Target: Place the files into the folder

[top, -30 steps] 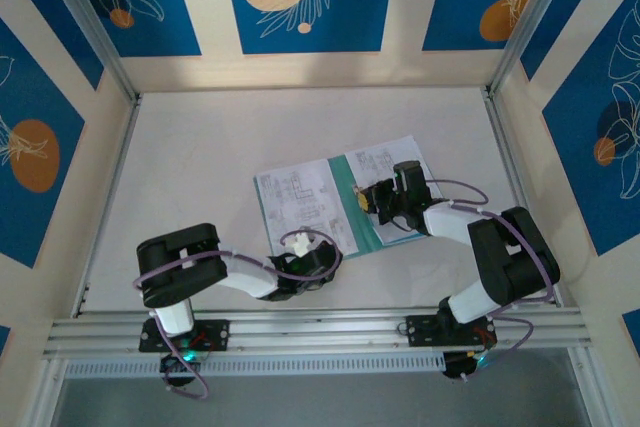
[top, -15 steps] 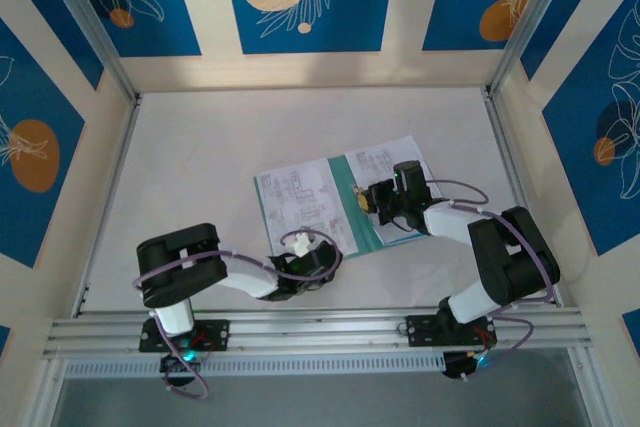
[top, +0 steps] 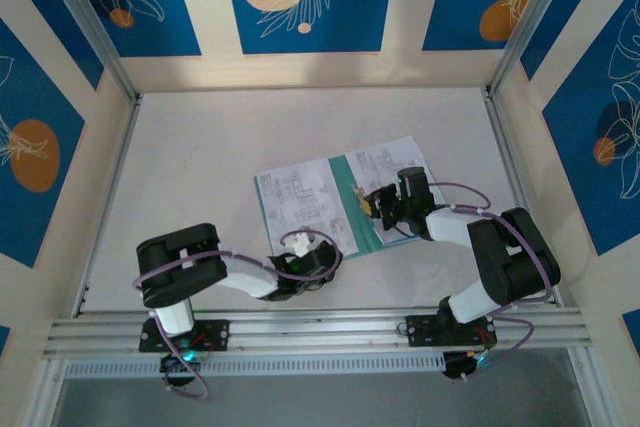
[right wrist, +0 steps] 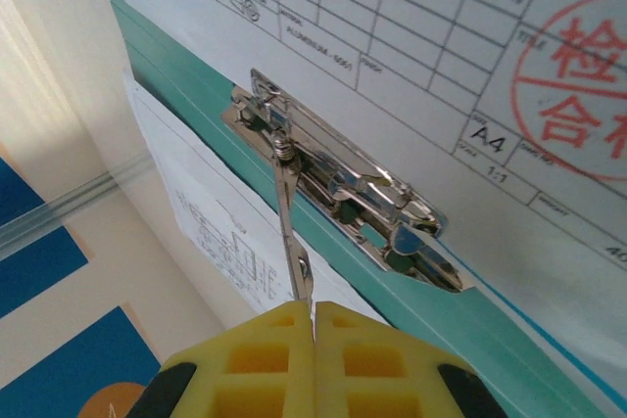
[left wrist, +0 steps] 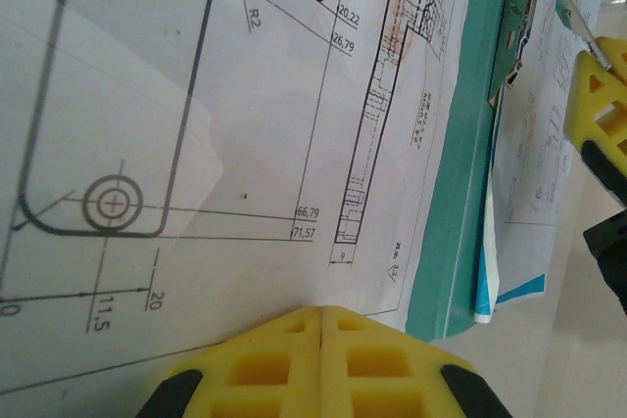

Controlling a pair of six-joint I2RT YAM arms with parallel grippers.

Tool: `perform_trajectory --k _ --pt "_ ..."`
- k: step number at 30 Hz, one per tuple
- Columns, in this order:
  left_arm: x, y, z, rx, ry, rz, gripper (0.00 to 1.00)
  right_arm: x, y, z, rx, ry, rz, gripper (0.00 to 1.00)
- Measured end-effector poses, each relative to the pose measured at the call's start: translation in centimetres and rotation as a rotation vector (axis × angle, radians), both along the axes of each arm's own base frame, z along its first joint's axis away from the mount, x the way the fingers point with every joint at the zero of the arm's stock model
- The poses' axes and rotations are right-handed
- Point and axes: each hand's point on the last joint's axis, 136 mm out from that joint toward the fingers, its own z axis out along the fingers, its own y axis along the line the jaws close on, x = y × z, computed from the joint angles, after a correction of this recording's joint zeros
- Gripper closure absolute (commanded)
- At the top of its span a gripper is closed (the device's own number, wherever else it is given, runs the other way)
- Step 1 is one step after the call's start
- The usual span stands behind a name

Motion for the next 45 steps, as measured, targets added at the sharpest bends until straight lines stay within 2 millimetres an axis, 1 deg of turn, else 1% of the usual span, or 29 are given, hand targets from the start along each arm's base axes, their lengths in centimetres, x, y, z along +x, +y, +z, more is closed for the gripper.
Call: perform_trajectory --k 6,21,33,45 --pt "0.0 0.0 0.0 -0.001 0.0 0.0 1.0 -0.3 -0.3 -0.5 -0.013 -0.016 0.012 1.0" --pt "0.0 0.1 0.0 -0.008 0.008 0.01 1.0 -0.9 -0.7 -2.3 -0.046 0.008 0.042 1.0" --pt "0.0 0.1 0.0 -0.01 0.01 0.012 1.0 -0.9 -0.8 -2.8 -0.088 0.059 0.066 1.0" --pt "-0.1 0.3 -0.1 -0.011 0.013 0.014 1.0 -0.5 -0.4 -3.1 -0.08 0.065 0.079 1.0"
